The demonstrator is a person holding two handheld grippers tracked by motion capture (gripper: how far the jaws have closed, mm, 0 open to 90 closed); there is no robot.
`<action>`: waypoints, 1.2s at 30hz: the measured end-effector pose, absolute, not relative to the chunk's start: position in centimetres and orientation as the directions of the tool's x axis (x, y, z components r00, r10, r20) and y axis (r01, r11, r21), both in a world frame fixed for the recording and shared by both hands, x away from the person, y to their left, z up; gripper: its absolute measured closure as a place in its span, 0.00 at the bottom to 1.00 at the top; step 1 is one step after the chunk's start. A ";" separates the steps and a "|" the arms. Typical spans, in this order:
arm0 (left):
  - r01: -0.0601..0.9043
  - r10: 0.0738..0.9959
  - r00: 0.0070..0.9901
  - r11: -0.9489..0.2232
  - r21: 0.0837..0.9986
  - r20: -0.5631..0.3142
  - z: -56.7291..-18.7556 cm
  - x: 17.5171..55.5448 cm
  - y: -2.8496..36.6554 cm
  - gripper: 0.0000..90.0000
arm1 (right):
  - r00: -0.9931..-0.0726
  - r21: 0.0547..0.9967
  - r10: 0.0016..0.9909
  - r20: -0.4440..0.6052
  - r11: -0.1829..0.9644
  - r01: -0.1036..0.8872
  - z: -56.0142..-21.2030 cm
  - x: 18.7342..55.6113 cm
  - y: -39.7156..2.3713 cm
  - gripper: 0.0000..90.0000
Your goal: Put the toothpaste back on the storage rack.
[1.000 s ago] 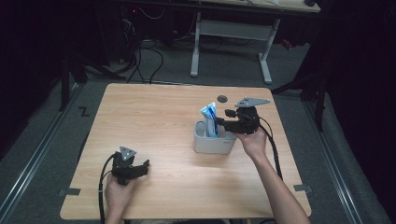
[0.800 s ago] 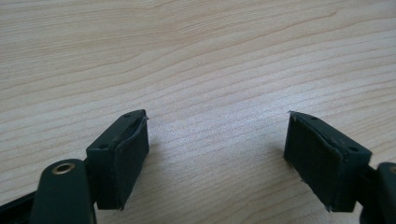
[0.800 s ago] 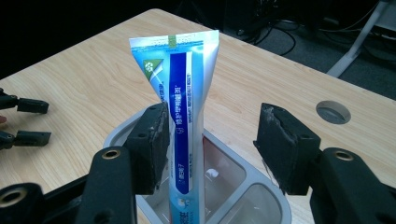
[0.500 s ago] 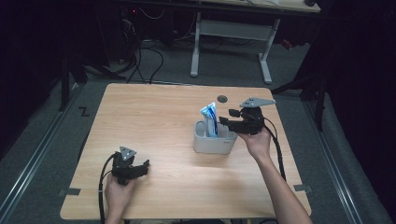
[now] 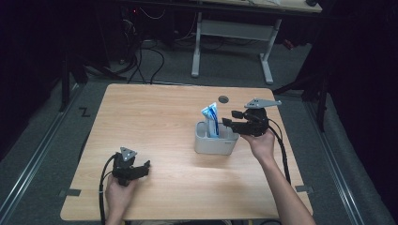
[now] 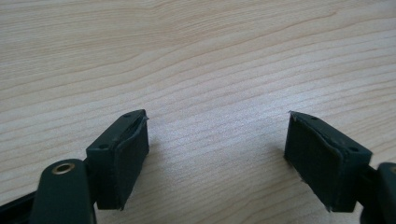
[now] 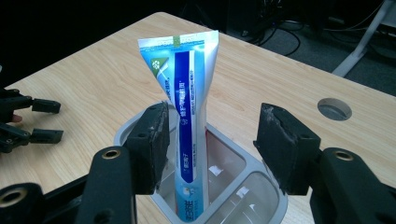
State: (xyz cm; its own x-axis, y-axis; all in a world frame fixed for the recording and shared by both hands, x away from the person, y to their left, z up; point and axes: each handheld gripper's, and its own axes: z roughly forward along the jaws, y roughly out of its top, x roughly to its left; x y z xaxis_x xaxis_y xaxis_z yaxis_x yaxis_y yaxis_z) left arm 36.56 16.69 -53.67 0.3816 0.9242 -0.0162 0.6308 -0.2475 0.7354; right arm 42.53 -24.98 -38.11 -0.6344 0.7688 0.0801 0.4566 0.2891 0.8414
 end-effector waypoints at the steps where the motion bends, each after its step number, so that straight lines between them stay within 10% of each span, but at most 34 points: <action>1: 0.631 0.924 0.382 -0.248 0.735 -0.017 -53.7 36.6 16.7 0.25 | -0.636 0.841 0.768 0.076 0.293 0.455 -38.1 42.5 -25.1 0.49; 36: 0.631 0.924 0.381 -0.247 0.735 -0.016 -53.7 36.6 16.7 0.25 | -0.585 0.860 0.806 0.091 0.232 0.454 -38.1 40.7 -28.5 0.50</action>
State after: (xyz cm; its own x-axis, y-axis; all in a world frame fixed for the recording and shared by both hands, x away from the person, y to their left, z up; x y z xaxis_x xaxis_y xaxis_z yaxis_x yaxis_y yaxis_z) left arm 36.58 16.68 -53.66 0.3814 0.9243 -0.0163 0.6310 -0.2475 0.7352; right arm 40.71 -28.52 -38.08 -0.5849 0.8060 0.0911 0.4539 0.2321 0.8603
